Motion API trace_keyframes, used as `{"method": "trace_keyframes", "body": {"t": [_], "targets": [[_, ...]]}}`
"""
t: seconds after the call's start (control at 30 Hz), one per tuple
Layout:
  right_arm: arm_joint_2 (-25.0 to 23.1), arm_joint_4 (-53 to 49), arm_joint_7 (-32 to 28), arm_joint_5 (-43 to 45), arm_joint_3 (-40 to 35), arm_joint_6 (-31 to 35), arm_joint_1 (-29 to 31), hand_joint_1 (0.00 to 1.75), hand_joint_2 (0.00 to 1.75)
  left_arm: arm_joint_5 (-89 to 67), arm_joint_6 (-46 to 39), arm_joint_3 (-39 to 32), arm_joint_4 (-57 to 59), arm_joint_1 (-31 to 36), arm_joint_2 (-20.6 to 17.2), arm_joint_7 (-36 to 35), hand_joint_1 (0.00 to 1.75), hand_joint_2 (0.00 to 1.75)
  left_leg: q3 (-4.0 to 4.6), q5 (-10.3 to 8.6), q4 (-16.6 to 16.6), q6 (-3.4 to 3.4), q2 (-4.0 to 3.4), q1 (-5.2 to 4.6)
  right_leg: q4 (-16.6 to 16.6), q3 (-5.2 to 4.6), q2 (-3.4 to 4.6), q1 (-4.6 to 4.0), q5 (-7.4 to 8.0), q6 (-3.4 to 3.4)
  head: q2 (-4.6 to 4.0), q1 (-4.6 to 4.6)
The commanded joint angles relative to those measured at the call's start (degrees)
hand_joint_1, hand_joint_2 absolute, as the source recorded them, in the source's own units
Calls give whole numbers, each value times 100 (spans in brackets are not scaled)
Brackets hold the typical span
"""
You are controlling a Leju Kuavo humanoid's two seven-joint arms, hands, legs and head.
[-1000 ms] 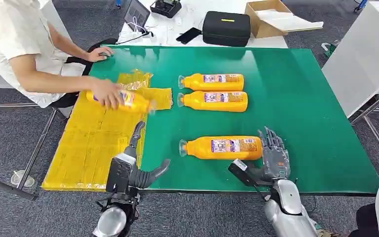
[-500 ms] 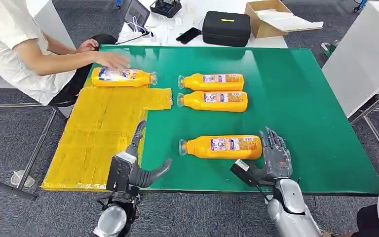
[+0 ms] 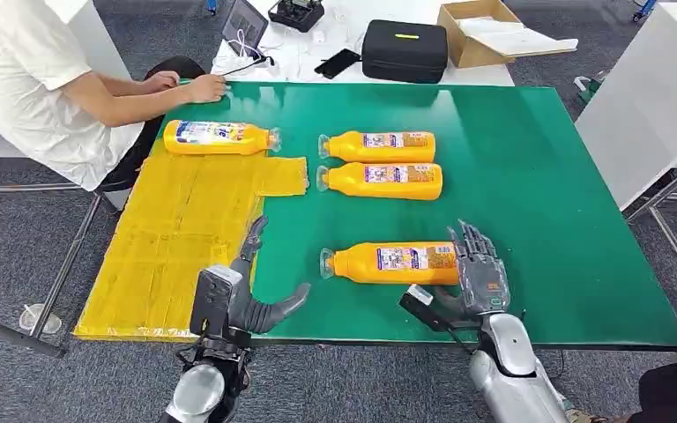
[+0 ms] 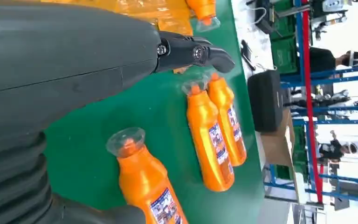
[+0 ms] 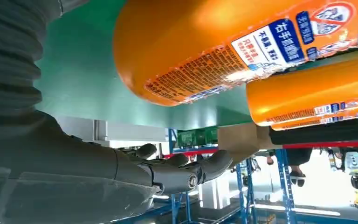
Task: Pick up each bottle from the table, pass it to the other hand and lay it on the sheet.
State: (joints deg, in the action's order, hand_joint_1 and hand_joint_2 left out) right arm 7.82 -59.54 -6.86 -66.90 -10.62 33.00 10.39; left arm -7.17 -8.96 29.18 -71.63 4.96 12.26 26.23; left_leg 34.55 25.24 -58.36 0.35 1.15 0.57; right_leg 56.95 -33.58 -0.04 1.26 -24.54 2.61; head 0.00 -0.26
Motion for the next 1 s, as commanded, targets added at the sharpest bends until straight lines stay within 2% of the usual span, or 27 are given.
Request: {"method": "trace_keyframes", "body": {"t": [0.03,0.27,0.33,0.4,0.43,0.63,1.0], "targets": [[101,-159,50,79,-281,-196,72,0,175,-187,-93,178,295,175,-126,-70,0,175,-6,0,1,0,-13,1,-2,4,6,-3,3,-10,0,-2],[262,-288,166,236,-284,-533,-111,0,175,-2,68,160,409,135,-93,-162,0,175,-10,1,3,0,-4,1,-5,9,-2,-3,0,-9,2,-2],[295,-236,252,242,-279,-653,-78,0,175,243,334,112,436,107,-87,-363,0,175,-20,5,2,1,-17,6,-9,19,5,-10,1,-16,0,0],[326,-148,244,323,-335,-848,10,0,175,309,450,134,456,94,-107,-371,0,175,-21,6,2,2,-23,6,-9,19,11,-10,3,-18,0,0],[334,-83,26,749,-301,-1131,107,0,175,313,471,166,493,124,-115,-369,0,175,-20,5,3,1,-24,6,-10,18,12,-10,4,-17,0,-2],[463,291,-130,860,-596,-1414,465,0,175,243,549,338,821,378,-139,-475,0,175,-11,1,1,1,-25,2,-5,7,15,-5,7,-13,0,0],[439,198,1,607,-840,-1071,428,0,175,251,603,304,801,319,-101,-475,0,175,-26,6,2,1,-30,11,-14,24,16,-16,8,-16,0,0]]}}
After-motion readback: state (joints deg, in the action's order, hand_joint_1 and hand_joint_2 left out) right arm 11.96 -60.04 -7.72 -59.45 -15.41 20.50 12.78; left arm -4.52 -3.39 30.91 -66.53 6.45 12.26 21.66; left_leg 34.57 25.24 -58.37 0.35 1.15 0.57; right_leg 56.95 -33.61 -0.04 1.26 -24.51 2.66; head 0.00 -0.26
